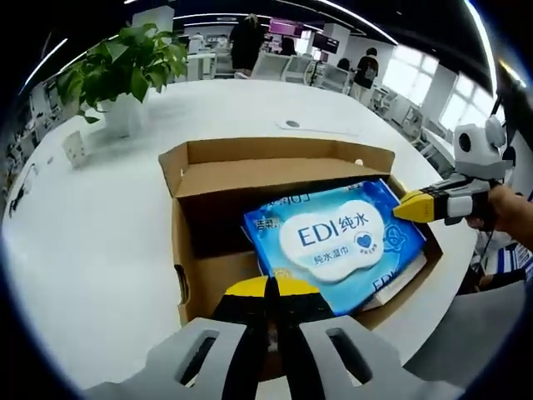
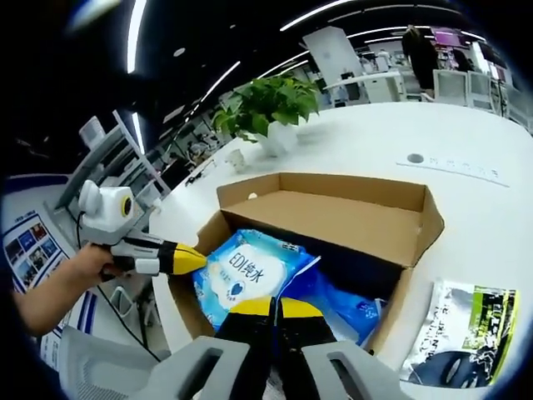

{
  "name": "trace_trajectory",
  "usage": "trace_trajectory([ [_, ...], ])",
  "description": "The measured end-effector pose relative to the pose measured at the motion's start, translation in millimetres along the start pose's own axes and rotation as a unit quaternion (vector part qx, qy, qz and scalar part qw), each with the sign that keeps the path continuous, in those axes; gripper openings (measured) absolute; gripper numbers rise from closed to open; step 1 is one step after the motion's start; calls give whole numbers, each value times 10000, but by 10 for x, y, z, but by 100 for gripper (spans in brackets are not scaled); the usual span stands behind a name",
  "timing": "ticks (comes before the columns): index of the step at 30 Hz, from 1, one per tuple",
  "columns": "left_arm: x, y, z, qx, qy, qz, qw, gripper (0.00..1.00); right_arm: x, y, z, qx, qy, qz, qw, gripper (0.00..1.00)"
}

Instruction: Operate the shoe box by opening the lid, removing the specified soft item, and placing it in the target area until the item is outside and the box remains undamaged.

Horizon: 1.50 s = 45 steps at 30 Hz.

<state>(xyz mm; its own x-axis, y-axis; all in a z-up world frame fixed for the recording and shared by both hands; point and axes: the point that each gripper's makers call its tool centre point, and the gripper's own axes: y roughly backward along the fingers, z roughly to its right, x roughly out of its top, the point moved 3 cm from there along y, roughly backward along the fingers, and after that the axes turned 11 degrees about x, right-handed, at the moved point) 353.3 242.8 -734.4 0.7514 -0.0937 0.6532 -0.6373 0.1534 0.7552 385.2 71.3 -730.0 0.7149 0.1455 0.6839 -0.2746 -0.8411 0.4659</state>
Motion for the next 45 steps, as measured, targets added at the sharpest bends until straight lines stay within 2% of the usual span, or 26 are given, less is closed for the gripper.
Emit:
trace_trajectory([
  [7, 70, 81, 77, -141, 36, 94, 9998, 0, 23, 129, -17, 33, -17, 39, 10000, 0],
  [18, 280, 204, 291, -328, 37, 304, 9990, 0, 84, 382, 35, -26, -103, 152, 9998, 0],
  [33, 557, 230, 785, -576, -232, 459, 9970, 0, 189, 880, 234, -279, -249, 429, 9984, 0],
  [45, 682, 205, 1139, -702, -271, 565, 9956, 0, 210, 1187, 400, -453, -253, 486, 9975, 0],
])
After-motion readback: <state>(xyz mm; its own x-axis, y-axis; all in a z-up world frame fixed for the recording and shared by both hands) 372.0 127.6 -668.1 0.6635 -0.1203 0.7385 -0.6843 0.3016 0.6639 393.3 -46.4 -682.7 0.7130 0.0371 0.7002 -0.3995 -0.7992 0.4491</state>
